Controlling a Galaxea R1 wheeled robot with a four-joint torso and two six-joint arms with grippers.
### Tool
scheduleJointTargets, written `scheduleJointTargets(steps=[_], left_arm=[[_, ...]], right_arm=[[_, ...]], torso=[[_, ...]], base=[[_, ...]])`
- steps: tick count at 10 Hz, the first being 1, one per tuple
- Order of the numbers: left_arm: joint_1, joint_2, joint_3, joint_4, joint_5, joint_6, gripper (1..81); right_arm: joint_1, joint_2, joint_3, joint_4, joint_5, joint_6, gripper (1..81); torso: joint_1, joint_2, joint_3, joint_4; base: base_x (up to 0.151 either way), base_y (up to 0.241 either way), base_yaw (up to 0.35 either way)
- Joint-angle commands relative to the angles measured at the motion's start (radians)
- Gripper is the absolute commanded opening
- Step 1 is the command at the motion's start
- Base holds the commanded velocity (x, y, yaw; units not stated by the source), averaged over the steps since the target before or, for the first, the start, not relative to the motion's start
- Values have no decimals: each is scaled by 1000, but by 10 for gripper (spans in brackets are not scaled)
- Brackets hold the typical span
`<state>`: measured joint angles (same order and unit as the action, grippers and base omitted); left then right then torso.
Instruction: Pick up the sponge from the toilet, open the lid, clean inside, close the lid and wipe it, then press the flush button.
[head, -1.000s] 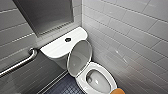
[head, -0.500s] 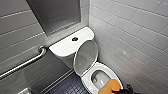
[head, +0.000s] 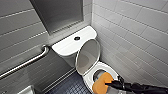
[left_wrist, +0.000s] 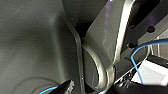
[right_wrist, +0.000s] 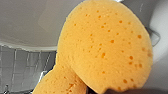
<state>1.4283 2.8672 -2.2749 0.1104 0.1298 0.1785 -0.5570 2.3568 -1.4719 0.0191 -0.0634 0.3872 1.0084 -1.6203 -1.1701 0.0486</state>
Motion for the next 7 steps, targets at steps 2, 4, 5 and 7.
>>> scheduleJointTargets(steps=[2,4,5,7], left_arm=[[22,-5,5,-9,90,2,811],[22,-8,5,-12,90,2,811],[22,-8,5,-12,91,2,811],[22,-11,6,-12,91,2,811]], right_arm=[[176,225,-233,10,-156,33,10],[183,340,-345,10,-179,79,10],[189,380,-388,13,-179,91,10],[196,394,-405,13,-159,189,10]], torso=[[0,0,0,0],[0,0,0,0],[0,0,0,0],[0,0,0,0]], base=[[0,0,0],[0,0,0],[0,0,0],[0,0,0]])
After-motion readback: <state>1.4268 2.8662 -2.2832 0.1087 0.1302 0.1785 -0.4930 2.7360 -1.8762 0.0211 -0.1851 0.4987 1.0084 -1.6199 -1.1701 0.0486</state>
